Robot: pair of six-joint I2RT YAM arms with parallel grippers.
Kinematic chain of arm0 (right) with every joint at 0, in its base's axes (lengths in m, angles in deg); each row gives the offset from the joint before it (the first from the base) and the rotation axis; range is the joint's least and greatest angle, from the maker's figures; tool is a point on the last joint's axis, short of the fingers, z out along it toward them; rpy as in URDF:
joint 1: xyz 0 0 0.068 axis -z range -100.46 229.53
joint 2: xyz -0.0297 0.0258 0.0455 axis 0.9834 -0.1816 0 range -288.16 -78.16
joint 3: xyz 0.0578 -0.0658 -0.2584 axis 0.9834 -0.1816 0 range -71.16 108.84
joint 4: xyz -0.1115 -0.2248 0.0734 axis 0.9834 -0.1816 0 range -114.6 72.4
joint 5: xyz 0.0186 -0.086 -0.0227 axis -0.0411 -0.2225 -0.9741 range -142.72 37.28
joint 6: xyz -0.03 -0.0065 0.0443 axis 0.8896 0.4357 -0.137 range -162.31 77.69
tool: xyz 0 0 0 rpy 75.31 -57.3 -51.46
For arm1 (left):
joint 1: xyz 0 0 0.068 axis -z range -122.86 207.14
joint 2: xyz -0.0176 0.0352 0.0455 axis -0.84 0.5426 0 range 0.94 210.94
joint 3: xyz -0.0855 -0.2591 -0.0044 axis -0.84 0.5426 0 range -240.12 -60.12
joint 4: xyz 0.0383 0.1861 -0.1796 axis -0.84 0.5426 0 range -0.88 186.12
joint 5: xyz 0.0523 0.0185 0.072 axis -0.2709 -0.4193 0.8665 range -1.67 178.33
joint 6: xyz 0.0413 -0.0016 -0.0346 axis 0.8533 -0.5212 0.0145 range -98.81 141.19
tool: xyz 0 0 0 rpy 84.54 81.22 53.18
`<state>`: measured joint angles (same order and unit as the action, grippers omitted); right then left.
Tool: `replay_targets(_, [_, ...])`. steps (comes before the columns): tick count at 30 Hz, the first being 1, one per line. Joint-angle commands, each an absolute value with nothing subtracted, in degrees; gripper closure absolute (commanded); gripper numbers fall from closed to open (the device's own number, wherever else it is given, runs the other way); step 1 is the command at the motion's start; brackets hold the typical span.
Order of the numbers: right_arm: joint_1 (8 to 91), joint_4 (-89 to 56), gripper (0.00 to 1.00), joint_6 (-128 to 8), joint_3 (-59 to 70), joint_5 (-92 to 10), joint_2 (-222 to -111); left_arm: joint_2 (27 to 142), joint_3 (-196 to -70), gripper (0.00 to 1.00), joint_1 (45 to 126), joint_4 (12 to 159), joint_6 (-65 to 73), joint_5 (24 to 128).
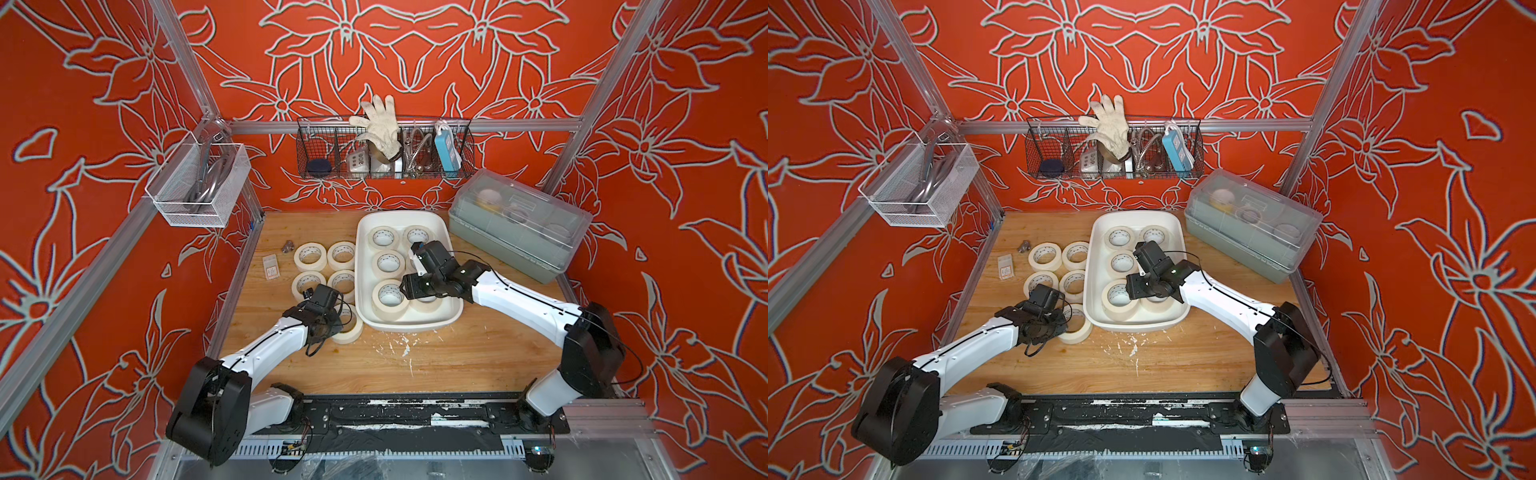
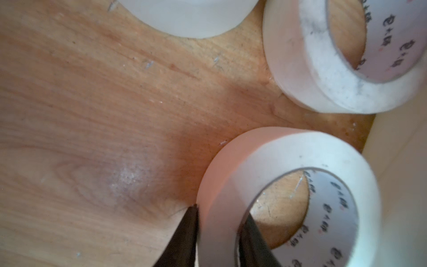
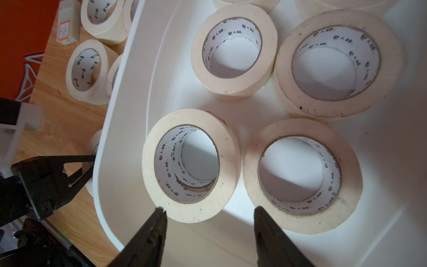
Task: Take out the art tape in the storage box
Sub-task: Place the art tape at the center of the board.
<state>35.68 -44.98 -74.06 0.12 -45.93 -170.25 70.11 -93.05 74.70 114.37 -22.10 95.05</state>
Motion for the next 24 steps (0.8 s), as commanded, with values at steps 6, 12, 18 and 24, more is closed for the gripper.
replay_targets(6, [35.9, -44.2, 0.37, -75.5, -0.7, -45.5, -173.7, 67.0, -97.1, 0.59, 74.4, 116.7, -20.7, 96.9])
replay_targets(12, [35.9, -44.4, 0.37, -75.4, -0.5, -46.6, -175.6, 61.1, -99.6, 0.50, 74.5, 119.1, -18.7, 96.4])
replay_targets(18, [35.9, -44.6, 0.36, -75.2, 0.9, -47.3, -179.0, 55.8, -103.4, 0.32, 74.5, 121.5, -15.8, 95.3])
replay_targets(24, [35.9, -44.2, 0.37, -75.3, 2.9, -46.7, -182.6, 55.2, -107.1, 0.25, 74.5, 123.4, -15.1, 95.2])
